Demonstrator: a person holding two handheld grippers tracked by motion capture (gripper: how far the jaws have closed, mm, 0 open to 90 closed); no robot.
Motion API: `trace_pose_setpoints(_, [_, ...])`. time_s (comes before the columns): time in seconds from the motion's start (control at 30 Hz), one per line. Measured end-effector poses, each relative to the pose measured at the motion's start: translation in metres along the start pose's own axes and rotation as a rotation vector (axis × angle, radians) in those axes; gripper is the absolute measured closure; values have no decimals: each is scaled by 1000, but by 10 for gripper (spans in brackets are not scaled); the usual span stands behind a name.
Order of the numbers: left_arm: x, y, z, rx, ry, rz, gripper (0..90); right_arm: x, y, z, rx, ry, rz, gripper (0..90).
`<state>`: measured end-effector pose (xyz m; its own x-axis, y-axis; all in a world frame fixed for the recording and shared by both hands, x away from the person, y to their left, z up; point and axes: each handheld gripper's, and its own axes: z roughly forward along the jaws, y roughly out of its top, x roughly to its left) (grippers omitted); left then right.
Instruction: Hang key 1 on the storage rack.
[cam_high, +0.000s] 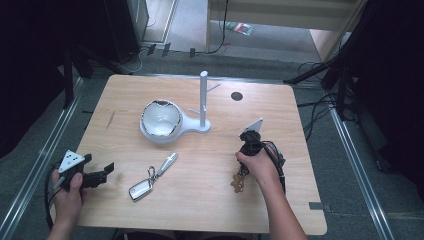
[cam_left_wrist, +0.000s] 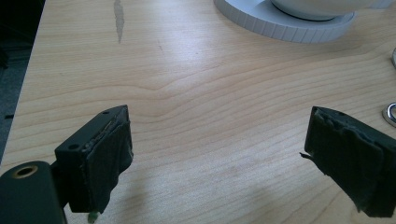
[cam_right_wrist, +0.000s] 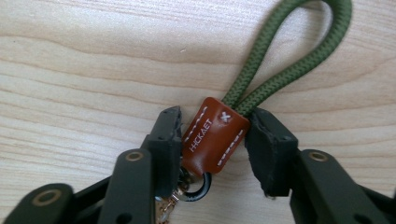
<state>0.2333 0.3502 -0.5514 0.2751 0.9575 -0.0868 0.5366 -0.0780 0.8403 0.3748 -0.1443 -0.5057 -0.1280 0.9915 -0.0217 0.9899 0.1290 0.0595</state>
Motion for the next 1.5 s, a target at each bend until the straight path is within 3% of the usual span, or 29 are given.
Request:
trace_pose_setpoints(0.43, [-1, 0, 0, 3, 1, 2, 80, -3, 1, 0, 9, 6, -21, 617])
trace_pose_setpoints(0.5, [0, 0, 0, 4, 1, 3, 80, -3, 1, -1, 13, 2, -25, 691])
trace_pose_setpoints(1.0, [0, 0, 0, 0, -4, -9, 83, -6, -4, -2, -19, 13, -54, 715])
trace_pose_setpoints(1.1, [1, 0, 0, -1, -5, -12, 83, -12, -9, -2, -44, 49, -41, 717])
trace_pose_setpoints(1.27, [1, 0, 0, 1, -6, -13, 83, -18, -15, -4, -81, 70, -38, 716])
trace_pose_setpoints(1.5, [0, 0, 1, 4, -1, -5, 83, -23, -25, -20, -193, 142, -34, 717])
